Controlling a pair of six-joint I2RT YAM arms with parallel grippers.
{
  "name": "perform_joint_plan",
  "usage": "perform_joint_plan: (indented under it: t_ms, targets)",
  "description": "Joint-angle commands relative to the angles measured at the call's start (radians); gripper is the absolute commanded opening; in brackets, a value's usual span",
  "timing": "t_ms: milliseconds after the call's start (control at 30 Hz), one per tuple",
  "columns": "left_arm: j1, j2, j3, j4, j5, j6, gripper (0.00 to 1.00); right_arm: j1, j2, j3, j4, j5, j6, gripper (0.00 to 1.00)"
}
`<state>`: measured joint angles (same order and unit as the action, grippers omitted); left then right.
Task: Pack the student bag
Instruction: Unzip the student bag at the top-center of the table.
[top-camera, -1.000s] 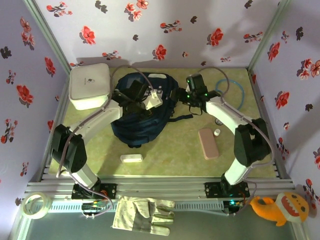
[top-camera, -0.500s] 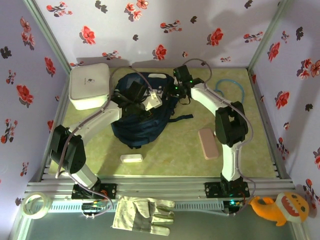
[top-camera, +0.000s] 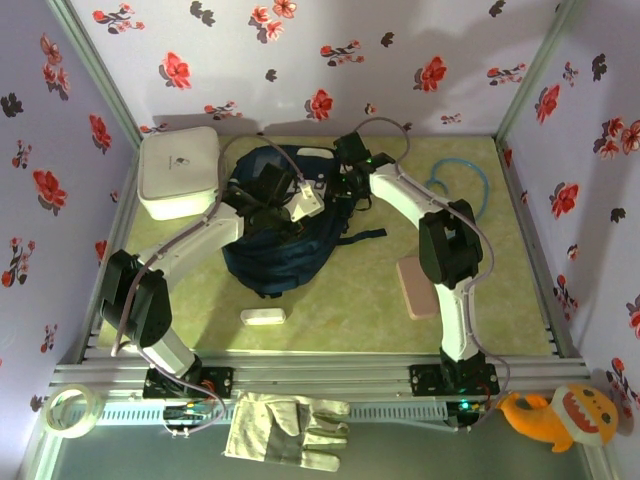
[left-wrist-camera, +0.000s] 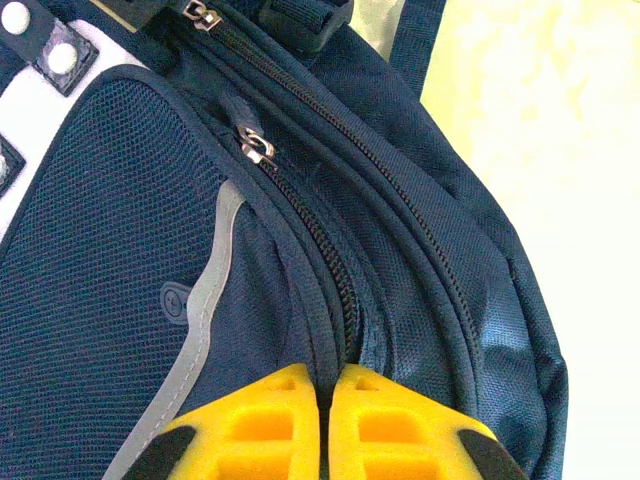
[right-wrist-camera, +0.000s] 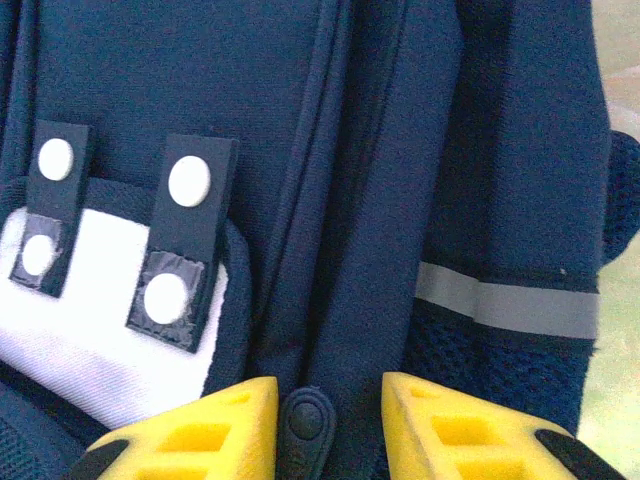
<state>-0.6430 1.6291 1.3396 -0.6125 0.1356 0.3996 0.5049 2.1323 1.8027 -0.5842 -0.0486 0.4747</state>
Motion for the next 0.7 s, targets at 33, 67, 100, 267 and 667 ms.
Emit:
perform_joint_plan:
  t_ms: [33, 67, 100, 267, 667]
  targets:
    - [0.003, -0.035, 0.002, 0.030, 0.041, -0.021, 0.06, -0.005, -0.080, -0.037, -0.046, 0.051, 0.014, 0.32]
    - [0.003, -0.034, 0.003, 0.031, 0.040, -0.021, 0.06, -0.006, -0.090, -0.046, -0.040, 0.047, 0.021, 0.32]
    - [0.003, -0.034, 0.003, 0.031, 0.039, -0.022, 0.06, -0.008, -0.101, -0.057, -0.043, 0.044, 0.030, 0.32]
    - [0.003, -0.032, 0.004, 0.031, 0.039, -0.022, 0.06, -0.017, -0.149, -0.118, -0.031, 0.013, 0.058, 0.32]
    - [0.003, -0.048, 0.000, 0.026, 0.044, -0.022, 0.07, -0.087, -0.212, -0.233, 0.170, -0.231, -0.004, 0.52]
